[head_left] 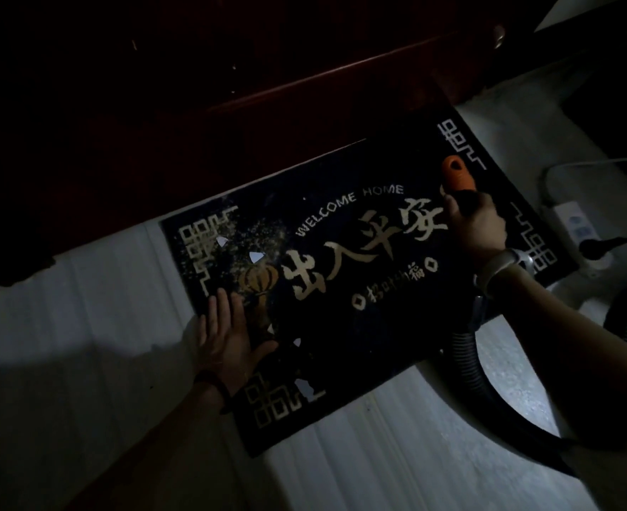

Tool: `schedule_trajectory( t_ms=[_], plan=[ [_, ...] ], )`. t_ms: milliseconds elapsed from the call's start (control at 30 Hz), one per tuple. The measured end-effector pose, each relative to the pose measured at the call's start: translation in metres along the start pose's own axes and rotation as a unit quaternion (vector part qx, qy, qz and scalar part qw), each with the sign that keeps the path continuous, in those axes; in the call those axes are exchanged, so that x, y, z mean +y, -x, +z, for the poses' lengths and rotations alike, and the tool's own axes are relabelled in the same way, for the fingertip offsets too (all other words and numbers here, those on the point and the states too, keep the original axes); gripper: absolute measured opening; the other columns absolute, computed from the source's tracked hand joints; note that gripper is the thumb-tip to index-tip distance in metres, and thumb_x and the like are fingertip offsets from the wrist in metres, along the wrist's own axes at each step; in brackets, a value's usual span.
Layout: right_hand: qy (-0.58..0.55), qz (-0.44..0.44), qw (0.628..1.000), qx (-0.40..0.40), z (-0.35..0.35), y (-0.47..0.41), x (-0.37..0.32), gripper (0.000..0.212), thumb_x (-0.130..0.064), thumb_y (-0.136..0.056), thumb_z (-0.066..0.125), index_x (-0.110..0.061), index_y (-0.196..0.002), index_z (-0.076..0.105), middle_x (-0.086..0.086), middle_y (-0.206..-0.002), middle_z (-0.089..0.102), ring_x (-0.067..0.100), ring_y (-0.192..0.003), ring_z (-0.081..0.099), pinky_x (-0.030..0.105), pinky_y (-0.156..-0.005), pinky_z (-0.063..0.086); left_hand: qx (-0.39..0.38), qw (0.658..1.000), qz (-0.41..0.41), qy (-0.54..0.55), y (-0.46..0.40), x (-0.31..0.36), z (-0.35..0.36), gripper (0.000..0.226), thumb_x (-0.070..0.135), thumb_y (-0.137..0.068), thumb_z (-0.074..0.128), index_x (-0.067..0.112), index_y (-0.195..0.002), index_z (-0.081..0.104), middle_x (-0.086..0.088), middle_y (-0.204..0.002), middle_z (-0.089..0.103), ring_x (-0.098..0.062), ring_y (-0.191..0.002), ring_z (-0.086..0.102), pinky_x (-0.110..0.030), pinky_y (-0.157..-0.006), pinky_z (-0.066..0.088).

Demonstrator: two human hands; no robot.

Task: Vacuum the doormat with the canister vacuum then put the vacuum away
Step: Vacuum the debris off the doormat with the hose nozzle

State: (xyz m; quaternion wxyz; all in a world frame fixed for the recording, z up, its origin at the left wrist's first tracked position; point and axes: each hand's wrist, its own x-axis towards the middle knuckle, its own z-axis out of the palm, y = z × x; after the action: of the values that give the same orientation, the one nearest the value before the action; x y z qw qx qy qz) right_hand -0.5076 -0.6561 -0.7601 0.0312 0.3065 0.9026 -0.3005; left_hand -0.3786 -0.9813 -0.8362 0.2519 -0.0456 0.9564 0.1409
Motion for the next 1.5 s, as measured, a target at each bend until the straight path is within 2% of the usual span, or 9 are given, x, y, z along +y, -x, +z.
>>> schedule_trajectory(
  t_ms=[100, 200, 400, 667, 1067, 1233, 1333, 1400, 1500],
  plan=[
    [-0.025, 0.009, 1.0, 0.008, 0.004, 0.003, -0.012, 0.054, -0.044, -0.092, 0.046, -0.011, -0.134, 0.037, 0.02, -0.126, 0.053, 0.038, -0.11, 0.053, 0.031, -0.076, 0.032, 0.001, 1.0, 0.013, 0.008, -0.001, -0.002, 0.002, 0.136, 0.093, -0.051, -0.013, -0.001, -0.145, 0.017, -0.023, -0.154, 0.009, -0.037, -0.143, 0.006, -0.05, -0.114, 0.01],
    [-0.052, -0.033, 0.997, -0.041, 0.016, 0.026, -0.024, 0.05, -0.04, -0.092, 0.049, -0.014, -0.133, 0.037, 0.016, -0.118, 0.058, 0.027, -0.088, 0.058, 0.028, -0.071, 0.039, -0.017, 1.0, 0.001, 0.004, -0.001, 0.001, -0.001, 0.141, 0.094, -0.041, -0.017, 0.004, -0.148, 0.001, -0.017, -0.156, -0.008, -0.03, -0.145, -0.009, -0.043, -0.116, -0.001],
    [-0.032, -0.188, 0.956, -0.223, 0.041, 0.089, -0.017, 0.036, -0.037, -0.092, 0.052, -0.016, -0.119, 0.044, -0.001, -0.081, 0.057, 0.005, -0.059, 0.053, 0.008, -0.041, 0.037, -0.026, 0.999, -0.015, -0.018, 0.0, 0.006, -0.006, 0.1, 0.062, -0.085, 0.042, 0.007, -0.146, -0.014, -0.014, -0.154, -0.022, -0.026, -0.143, -0.019, -0.04, -0.116, -0.008],
    [-0.122, -0.087, 0.968, -0.201, -0.002, 0.064, -0.01, 0.036, -0.033, -0.092, 0.053, -0.007, -0.117, 0.051, 0.0, -0.072, 0.056, 0.015, -0.058, 0.054, 0.025, -0.05, 0.045, -0.034, 0.999, -0.017, -0.018, -0.002, 0.006, -0.005, 0.101, 0.063, -0.084, 0.042, 0.008, -0.146, -0.016, -0.013, -0.153, -0.024, -0.026, -0.143, -0.02, -0.039, -0.116, -0.009],
    [0.016, -0.199, 0.937, -0.286, 0.014, 0.151, 0.006, 0.037, -0.038, -0.09, 0.052, -0.017, -0.12, 0.044, 0.0, -0.08, 0.06, 0.015, -0.065, 0.061, 0.026, -0.054, 0.051, -0.016, 1.0, -0.01, 0.001, 0.001, 0.004, -0.003, 0.099, 0.059, -0.086, 0.047, 0.01, -0.147, -0.013, -0.011, -0.154, -0.023, -0.024, -0.143, -0.019, -0.038, -0.117, -0.006],
    [0.032, -0.15, 0.971, -0.182, 0.004, 0.114, -0.011, 0.045, -0.043, -0.089, 0.05, -0.016, -0.124, 0.041, 0.014, -0.097, 0.063, 0.03, -0.078, 0.064, 0.047, -0.07, 0.056, 0.001, 1.0, 0.004, 0.016, 0.001, -0.003, -0.001, 0.105, 0.072, -0.079, 0.041, 0.013, -0.148, -0.01, -0.008, -0.155, -0.02, -0.022, -0.144, -0.017, -0.038, -0.117, -0.004],
    [0.034, -0.14, 0.982, -0.126, 0.006, 0.092, -0.024, 0.045, -0.04, -0.091, 0.05, -0.012, -0.126, 0.041, 0.011, -0.097, 0.06, 0.02, -0.068, 0.058, 0.031, -0.058, 0.049, 0.007, 1.0, 0.005, 0.016, 0.001, -0.005, 0.001, 0.124, 0.092, -0.054, 0.016, 0.014, -0.148, -0.008, -0.006, -0.156, -0.018, -0.022, -0.144, -0.016, -0.039, -0.116, -0.004],
    [0.028, -0.179, 0.969, -0.17, 0.022, 0.107, -0.032, 0.044, -0.037, -0.092, 0.05, -0.013, -0.128, 0.039, 0.004, -0.092, 0.059, 0.008, -0.061, 0.053, 0.02, -0.05, 0.04, 0.022, 1.0, 0.006, 0.02, 0.0, -0.006, 0.003, 0.115, 0.084, -0.066, 0.032, 0.014, -0.149, -0.006, -0.007, -0.156, -0.017, -0.022, -0.144, -0.015, -0.04, -0.117, -0.002],
    [0.029, -0.262, 0.926, -0.27, 0.056, 0.158, -0.041, 0.046, -0.041, -0.092, 0.048, -0.016, -0.13, 0.036, 0.005, -0.096, 0.064, 0.017, -0.071, 0.062, 0.031, -0.061, 0.052, 0.035, 0.999, 0.017, 0.018, 0.001, -0.007, 0.003, 0.113, 0.083, -0.068, 0.037, 0.015, -0.149, -0.003, -0.01, -0.157, -0.011, -0.025, -0.145, -0.011, -0.042, -0.117, 0.0]
  ],
)
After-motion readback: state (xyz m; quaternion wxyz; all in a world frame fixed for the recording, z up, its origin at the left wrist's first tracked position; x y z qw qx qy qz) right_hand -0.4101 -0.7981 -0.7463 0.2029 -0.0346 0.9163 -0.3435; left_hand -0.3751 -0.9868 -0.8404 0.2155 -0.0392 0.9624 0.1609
